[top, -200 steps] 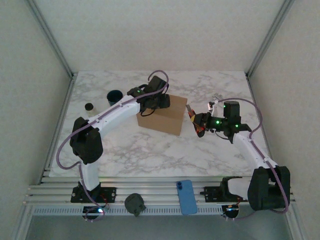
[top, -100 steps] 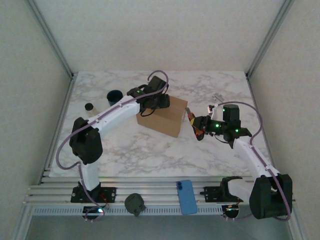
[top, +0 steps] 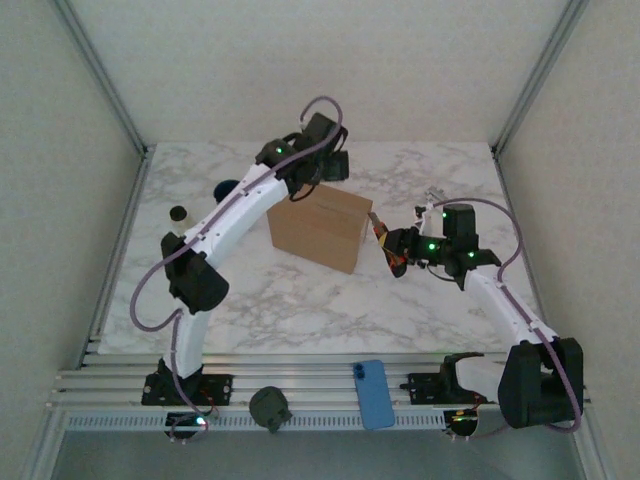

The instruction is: Unpack the express box

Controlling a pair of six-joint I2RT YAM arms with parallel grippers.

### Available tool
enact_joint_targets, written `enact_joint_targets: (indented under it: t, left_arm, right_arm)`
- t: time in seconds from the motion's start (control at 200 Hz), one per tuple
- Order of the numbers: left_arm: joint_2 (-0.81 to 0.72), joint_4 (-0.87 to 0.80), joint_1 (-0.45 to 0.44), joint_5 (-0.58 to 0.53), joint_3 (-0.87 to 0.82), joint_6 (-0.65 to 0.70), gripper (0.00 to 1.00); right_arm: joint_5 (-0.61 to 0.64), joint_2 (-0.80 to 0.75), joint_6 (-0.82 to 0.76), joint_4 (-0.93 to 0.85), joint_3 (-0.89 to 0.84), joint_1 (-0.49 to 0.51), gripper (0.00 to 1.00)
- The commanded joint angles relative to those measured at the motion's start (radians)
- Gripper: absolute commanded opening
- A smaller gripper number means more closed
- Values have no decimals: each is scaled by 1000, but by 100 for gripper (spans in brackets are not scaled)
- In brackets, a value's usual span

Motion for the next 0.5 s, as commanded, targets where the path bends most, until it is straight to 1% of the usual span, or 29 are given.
enact_joint_targets:
  t: [0.0, 0.035, 0.085, 0.14, 0.19, 0.245, 0.325, 0.401, 0.461, 0.496]
  left_arm:
    - [34, -196, 21, -130, 171, 54, 78]
    - [29, -207, 31, -149, 174, 53, 78]
    - [9, -206, 52, -170, 131, 47, 80]
    - [-31, -173, 83, -172, 30, 38, 81]
    - [-76, -114, 114, -149, -87, 32, 82]
    - [-124, -34, 150, -94, -215, 29, 82]
    - [-177, 64, 200, 19, -368, 24, 82]
    - [-217, 152, 232, 115, -486, 25, 83]
    - [-243, 223, 249, 222, -568, 34, 84]
    - [-254, 252, 257, 260, -604, 34, 84]
  right_arm:
    - [42, -5, -36, -100, 36, 0, 0]
    - [47, -14, -40, -113, 40, -4, 0]
    - [55, -28, -49, -130, 44, -11, 0]
    - [64, -45, -58, -151, 47, -16, 0]
    - [73, -60, -66, -173, 51, -22, 0]
    - [77, -72, -73, -187, 55, -28, 0]
    - [82, -80, -85, -207, 66, -33, 0]
    - [83, -83, -87, -208, 75, -38, 0]
    - [81, -81, -88, -210, 83, -37, 0]
    - [81, -81, -87, -213, 88, -39, 0]
